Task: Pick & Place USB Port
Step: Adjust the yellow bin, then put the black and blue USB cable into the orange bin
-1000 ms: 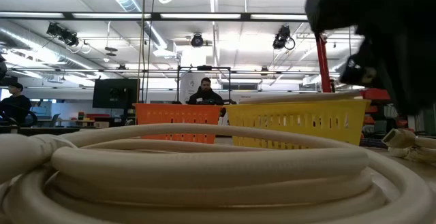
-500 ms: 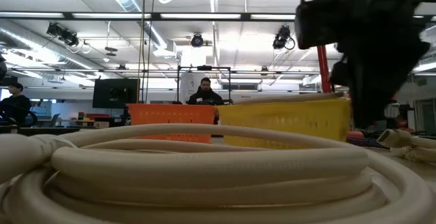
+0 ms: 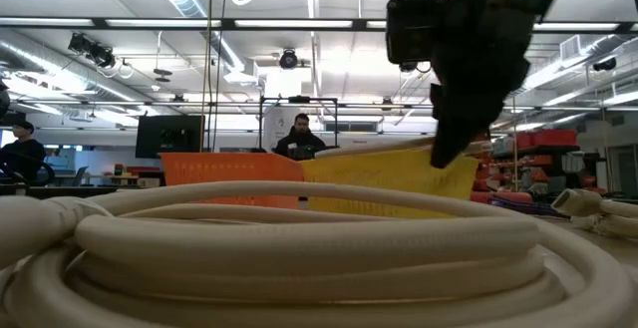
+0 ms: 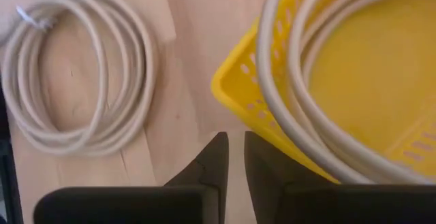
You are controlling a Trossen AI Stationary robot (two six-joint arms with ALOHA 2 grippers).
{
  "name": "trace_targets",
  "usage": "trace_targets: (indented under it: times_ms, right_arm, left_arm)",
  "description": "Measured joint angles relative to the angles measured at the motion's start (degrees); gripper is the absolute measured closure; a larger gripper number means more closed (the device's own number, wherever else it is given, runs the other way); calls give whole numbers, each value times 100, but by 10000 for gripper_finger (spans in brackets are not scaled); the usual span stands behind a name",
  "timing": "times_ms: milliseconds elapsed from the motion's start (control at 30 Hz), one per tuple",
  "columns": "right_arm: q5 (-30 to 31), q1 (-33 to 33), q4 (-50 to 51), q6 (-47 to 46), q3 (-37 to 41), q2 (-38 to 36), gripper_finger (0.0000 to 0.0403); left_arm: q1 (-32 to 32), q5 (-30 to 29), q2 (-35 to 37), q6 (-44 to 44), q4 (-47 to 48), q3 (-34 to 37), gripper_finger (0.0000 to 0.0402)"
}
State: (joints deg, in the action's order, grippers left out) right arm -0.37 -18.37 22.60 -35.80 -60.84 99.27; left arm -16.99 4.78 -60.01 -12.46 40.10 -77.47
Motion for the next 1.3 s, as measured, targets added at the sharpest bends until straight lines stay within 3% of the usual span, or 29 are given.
trace_targets:
  times_ms: [433,667,833,967,1067,1300]
  right_arm:
    - [161,711,-513,264,0,0,350]
    - [-315,767,-1109,204,0,-1,350]
    - [-719,650,-2158,203,0,-2,350]
    - [-716,602,-2274,283,-131,-46,350]
    - [-717,646,-2295,507,-251,-131,350]
    - [-249,781,-2348,1044,-597,-834,350]
  left_arm:
    - [-2,2,0,21,-6,0,358]
    - [-2,122,0,-44,82,0,358]
    - [0,274,-68,-182,782,-2,358]
    - [116,552,-290,-373,1973,-9,358]
    - [359,447,-595,-458,2932,56,358]
    - [907,895,-1019,-762,2563,1036,358]
